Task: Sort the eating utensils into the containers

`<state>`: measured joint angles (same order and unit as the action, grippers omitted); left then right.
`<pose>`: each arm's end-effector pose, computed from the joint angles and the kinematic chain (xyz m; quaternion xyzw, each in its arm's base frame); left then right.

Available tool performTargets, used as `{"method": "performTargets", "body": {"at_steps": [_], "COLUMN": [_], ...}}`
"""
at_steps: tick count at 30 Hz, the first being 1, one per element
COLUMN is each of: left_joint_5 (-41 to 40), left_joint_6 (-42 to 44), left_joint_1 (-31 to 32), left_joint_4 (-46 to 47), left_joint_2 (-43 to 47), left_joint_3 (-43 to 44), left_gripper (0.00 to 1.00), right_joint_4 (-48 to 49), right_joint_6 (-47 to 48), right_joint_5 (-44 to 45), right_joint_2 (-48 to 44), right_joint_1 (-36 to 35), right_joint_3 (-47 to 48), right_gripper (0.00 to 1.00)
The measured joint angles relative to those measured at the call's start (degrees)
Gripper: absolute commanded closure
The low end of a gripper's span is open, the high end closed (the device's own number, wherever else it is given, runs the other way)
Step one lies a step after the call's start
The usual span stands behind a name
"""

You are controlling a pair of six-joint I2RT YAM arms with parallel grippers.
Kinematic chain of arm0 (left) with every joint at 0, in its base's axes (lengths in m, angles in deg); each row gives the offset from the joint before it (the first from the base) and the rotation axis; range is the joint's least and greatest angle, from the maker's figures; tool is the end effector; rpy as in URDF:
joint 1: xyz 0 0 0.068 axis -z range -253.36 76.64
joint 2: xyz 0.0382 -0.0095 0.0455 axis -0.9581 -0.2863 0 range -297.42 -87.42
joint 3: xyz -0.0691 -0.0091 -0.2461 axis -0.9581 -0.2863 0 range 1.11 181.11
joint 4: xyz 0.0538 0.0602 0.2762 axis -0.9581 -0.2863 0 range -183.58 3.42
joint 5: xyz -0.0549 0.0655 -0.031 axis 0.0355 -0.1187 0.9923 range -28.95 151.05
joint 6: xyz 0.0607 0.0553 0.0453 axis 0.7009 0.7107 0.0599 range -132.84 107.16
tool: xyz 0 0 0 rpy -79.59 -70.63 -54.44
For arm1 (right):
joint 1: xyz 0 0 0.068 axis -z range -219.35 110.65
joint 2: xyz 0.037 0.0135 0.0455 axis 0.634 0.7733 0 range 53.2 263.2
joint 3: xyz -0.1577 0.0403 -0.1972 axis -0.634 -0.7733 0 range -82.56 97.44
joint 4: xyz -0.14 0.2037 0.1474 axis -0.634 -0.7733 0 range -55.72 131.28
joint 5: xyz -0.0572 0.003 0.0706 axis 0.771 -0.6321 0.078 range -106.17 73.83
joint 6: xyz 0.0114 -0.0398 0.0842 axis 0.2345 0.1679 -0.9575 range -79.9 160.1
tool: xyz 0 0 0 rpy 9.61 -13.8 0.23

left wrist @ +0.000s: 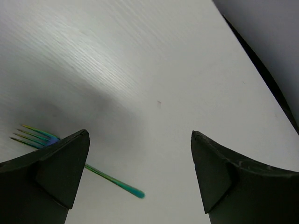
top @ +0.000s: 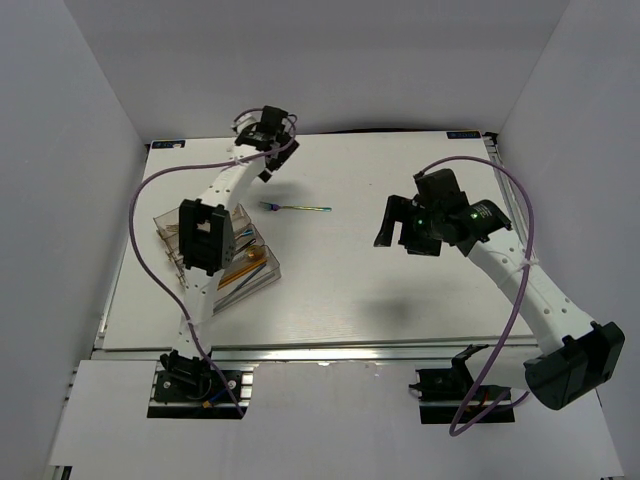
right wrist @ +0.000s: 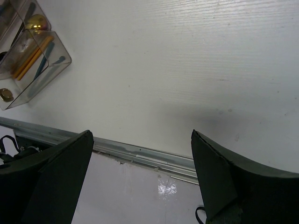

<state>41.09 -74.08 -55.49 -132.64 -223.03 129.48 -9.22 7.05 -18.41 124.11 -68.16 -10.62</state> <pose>0.5476 -0.1463 0.1878 -0.3961 0.8485 -0.0706 0.3438 0.2738 0.1543 0.2906 0.0280 0.9375 0.1937 0.2876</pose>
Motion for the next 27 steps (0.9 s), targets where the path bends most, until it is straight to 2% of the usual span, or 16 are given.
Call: {"method": "performTargets", "body": {"at_steps": [4, 10, 15, 18, 22, 25, 27], "left_joint_5": [0.17, -0.7, -6.97, -14.23, -23.87, -25.77, -22.93], "left_joint_6": [1.92, 2.97, 5.29, 4.92, 3.69, 5.11, 7.5], "left_joint_1": [4.98, 9.2, 9.51, 8.9, 7.69, 6.05, 5.42], "left_joint_4": [-0.22, 0.68, -5.55, -10.91, -13.2, -12.09, -8.81], "left_joint_2": [-0.31, 3.76, 10.05, 20.65, 43.45, 59.49, 67.34], "left_joint_3": [5.33, -1.36, -2.97, -6.78, -20.65, -31.61, -38.29], "left_gripper": [0.02, 0.02, 0.02, 0.02, 0.02, 0.02, 0.02], "right_joint_4": [0.15, 4.74, 14.64, 15.78, 16.98, 18.4, 19.1], "right_joint_6": [-0.76, 1.66, 7.58, 7.45, 5.97, 11.8, 19.02], "right_joint_5": [0.22, -0.7, -2.36, -1.05, 1.79, 2.82, 1.9], "right_joint_2": [0.0, 1.7, 11.67, 22.18, 39.78, 50.38, 56.57], "right_joint_1": [0.22, 0.39, 1.11, 1.42, 0.96, -0.83, -2.99], "right_joint_3": [-0.5, -2.49, -1.05, 7.15, 24.46, 34.4, 40.3], "right_gripper": [0.11, 0.11, 0.11, 0.11, 0.11, 0.11, 0.11]}}
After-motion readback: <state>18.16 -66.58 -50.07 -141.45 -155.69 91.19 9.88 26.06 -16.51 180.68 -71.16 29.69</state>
